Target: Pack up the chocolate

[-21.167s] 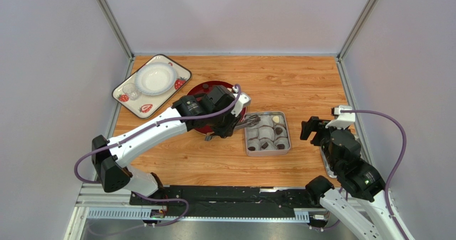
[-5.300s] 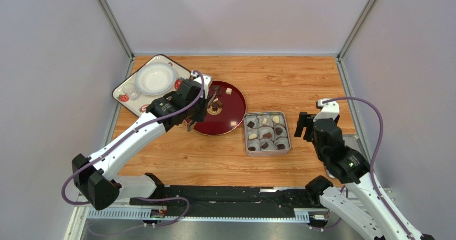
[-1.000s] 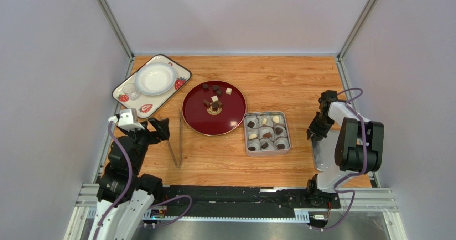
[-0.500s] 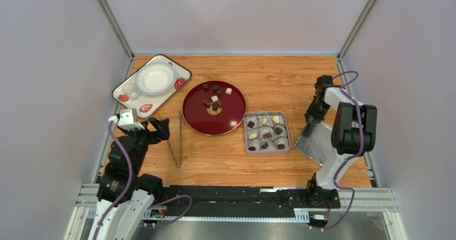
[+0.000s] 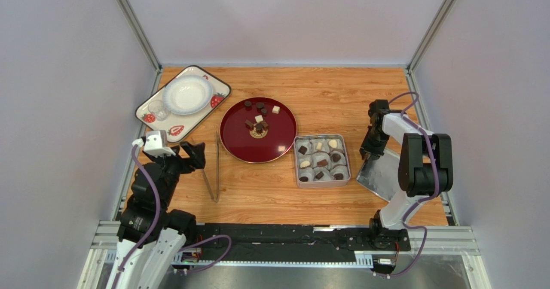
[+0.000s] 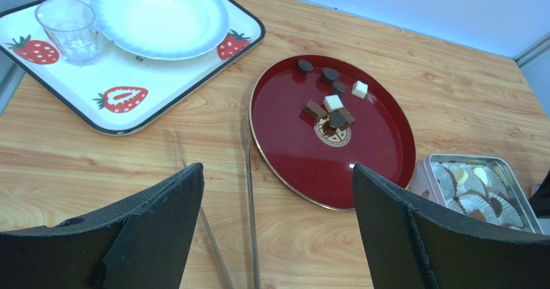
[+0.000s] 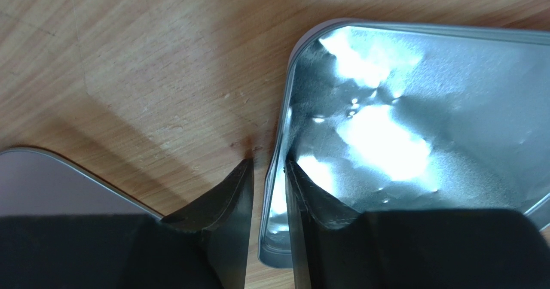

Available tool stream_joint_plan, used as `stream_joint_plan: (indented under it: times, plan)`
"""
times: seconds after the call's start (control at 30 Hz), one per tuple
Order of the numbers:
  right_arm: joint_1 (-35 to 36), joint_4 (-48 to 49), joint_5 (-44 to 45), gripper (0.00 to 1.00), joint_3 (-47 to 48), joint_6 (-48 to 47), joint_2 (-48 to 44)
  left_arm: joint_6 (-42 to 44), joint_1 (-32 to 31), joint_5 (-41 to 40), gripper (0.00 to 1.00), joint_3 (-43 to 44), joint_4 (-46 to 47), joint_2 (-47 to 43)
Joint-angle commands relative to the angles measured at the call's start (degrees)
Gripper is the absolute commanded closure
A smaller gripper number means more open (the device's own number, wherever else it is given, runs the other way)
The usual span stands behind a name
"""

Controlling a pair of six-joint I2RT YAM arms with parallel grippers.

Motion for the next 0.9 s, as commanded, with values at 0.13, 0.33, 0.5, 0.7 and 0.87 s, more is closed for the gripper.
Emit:
stream_joint_plan:
  times: [0.13,0.33,0.5,0.7,0.87]
  plan:
    - [1.3,1.8,0.9,0.74,-2.0,2.8,-0.4,0.6,-0.1,0.8,0.07,-0.2,1.9,0.7]
    - [1.2,3.4,4.0,0.89,-3.1,2.8,-0.3,0.6,-0.1,1.7,0.08,0.1,1.5,1.7]
    - [1.2,3.4,3.8,1.0,-3.7,2.7,-3.4,1.1,-0.1,5.6,0.08,-0.3,3.2,2.9]
    - [1.3,2.1,3.1,1.0,-2.9,2.4,-10.6,2.3,-0.1,14.5,0.08,-0.3,5.5,7.2]
    - [1.5,1.7,1.3,1.0,-2.5,1.3,-17.1,2.6,-0.1,18.9,0.1,1.0,7.0,10.7]
